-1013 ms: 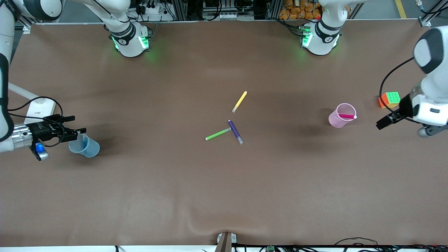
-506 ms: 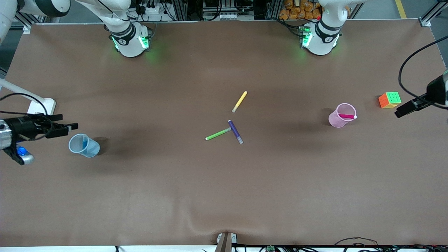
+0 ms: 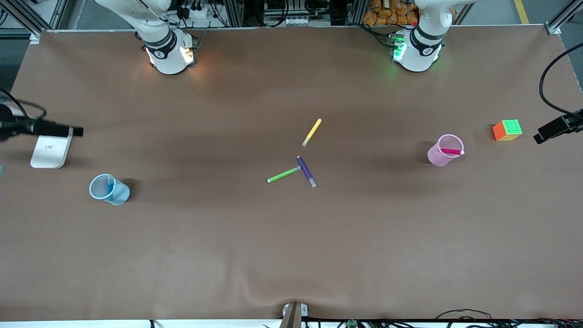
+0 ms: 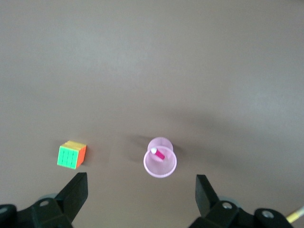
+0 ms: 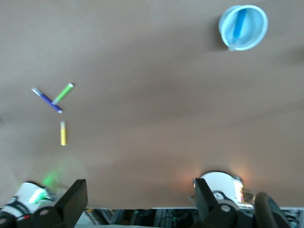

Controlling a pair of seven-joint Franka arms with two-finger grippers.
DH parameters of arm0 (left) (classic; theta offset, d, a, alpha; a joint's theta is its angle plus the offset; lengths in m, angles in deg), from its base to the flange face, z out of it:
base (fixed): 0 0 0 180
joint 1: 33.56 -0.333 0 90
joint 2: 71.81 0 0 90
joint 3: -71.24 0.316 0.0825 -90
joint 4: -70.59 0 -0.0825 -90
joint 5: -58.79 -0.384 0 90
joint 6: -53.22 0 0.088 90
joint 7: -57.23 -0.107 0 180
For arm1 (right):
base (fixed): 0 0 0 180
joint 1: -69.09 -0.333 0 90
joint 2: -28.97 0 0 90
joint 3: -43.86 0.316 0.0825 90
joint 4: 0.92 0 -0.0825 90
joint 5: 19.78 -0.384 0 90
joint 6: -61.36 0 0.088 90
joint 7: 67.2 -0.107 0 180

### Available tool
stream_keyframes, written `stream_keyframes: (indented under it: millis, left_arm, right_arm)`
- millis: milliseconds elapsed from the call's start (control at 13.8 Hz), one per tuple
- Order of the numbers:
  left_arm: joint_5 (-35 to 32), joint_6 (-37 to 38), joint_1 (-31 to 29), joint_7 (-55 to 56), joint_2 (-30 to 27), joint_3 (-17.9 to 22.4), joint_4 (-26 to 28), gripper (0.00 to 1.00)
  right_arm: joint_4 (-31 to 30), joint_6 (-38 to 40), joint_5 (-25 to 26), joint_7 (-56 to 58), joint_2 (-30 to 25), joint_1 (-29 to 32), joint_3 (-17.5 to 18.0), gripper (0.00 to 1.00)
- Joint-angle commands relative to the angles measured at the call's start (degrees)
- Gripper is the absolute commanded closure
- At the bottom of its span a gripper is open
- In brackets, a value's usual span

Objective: Place pink and blue markers in matching cups

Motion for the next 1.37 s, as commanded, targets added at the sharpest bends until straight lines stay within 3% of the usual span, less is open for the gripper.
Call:
stream_keyframes:
  millis: [0, 72, 362, 506, 723, 796, 940, 1085, 1302]
  left_arm:
    - [1.0, 5.1, -0.3, -0.9, -1.2, -0.5, -2.3, 0.00]
    - [1.0, 6.3, -0.3, -1.0, -1.3, -0.5, -2.7, 0.00]
    - [1.1, 9.7, -0.2, -1.0, -2.9, -1.0, -3.9, 0.00]
    - [1.0, 10.7, 0.0, -1.1, -3.6, -1.2, -4.0, 0.00]
    - [1.1, 12.4, 0.3, -1.4, -3.7, -1.2, -4.0, 0.00]
    - [1.0, 12.5, 0.4, -1.4, -3.7, -1.3, -4.0, 0.00]
    - [0.8, 12.5, 0.3, -1.4, -3.7, -1.4, -4.0, 0.00]
    - [0.8, 12.5, 0.3, -1.5, -3.6, -1.3, -4.0, 0.00]
    - [1.2, 12.8, 0.3, -1.9, -4.7, -1.5, -3.5, 0.00]
  right_arm:
    - [-1.5, 1.0, 5.8, 0.6, -4.9, -2.7, -0.1, 0.00]
    - [-2.1, 0.4, 7.2, 0.6, -7.8, -3.6, 0.0, 0.00]
    - [-4.5, -1.5, 11.8, 2.6, -10.5, -6.5, 0.0, 0.00]
    - [-12.5, -6.8, 12.1, 7.0, -16.6, -6.4, -0.1, 0.00]
    - [-31.6, -19.5, 12.8, 11.7, -29.9, -6.1, -0.3, 0.00]
    - [-35.5, -21.6, 13.0, 13.5, -32.5, -5.9, -0.5, 0.00]
    - [-35.9, -21.7, 13.8, 18.4, -32.6, -4.1, -0.5, 0.00]
    - [-35.1, -21.6, 18.7, 24.4, -32.3, -4.3, -0.2, 0.00]
    - [-32.2, -21.4, 18.4, 24.3, -30.6, -4.3, -0.3, 0.00]
